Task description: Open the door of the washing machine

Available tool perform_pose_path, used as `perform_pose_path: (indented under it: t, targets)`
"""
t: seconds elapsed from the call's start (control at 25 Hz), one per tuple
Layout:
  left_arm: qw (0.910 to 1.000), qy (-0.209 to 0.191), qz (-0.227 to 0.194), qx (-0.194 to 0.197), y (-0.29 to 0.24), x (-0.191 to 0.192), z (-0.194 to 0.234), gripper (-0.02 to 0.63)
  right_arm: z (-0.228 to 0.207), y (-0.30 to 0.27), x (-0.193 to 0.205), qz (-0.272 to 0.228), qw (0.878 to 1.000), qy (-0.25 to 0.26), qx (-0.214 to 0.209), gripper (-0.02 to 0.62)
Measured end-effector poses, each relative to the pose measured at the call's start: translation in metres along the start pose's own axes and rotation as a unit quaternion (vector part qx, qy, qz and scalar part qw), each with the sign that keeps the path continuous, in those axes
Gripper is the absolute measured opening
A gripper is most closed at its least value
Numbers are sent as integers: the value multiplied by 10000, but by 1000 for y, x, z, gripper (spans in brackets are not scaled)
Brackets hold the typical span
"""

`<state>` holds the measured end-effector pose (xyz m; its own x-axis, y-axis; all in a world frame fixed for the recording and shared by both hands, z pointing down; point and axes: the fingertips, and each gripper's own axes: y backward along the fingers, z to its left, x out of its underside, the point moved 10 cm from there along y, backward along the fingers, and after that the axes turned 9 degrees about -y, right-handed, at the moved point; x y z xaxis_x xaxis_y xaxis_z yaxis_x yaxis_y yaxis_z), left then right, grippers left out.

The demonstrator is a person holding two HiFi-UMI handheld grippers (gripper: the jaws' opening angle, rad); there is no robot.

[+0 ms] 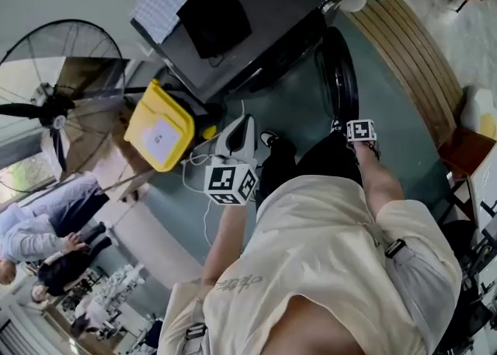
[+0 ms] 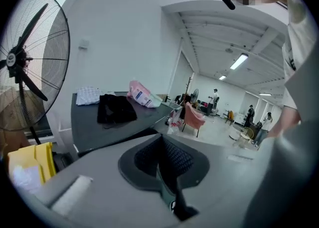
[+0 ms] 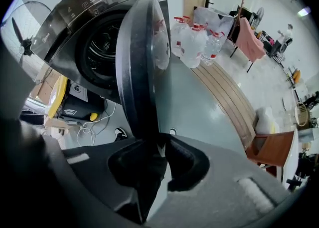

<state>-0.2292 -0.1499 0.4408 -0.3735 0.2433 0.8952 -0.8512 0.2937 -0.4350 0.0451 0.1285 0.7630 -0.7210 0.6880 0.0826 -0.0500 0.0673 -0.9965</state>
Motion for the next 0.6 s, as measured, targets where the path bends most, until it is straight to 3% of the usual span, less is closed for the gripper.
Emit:
perform_pose_path:
  t: [0.2,0.6]
  targets:
    - [9999,-98,19,33,-21,-9,-45,17,-37,-8,-10,-113,9987,332,-362,75]
    - [9998,48,106,-158,-52,-9,-100,17,-110,-5,-30,-201,9949,976,-158,74]
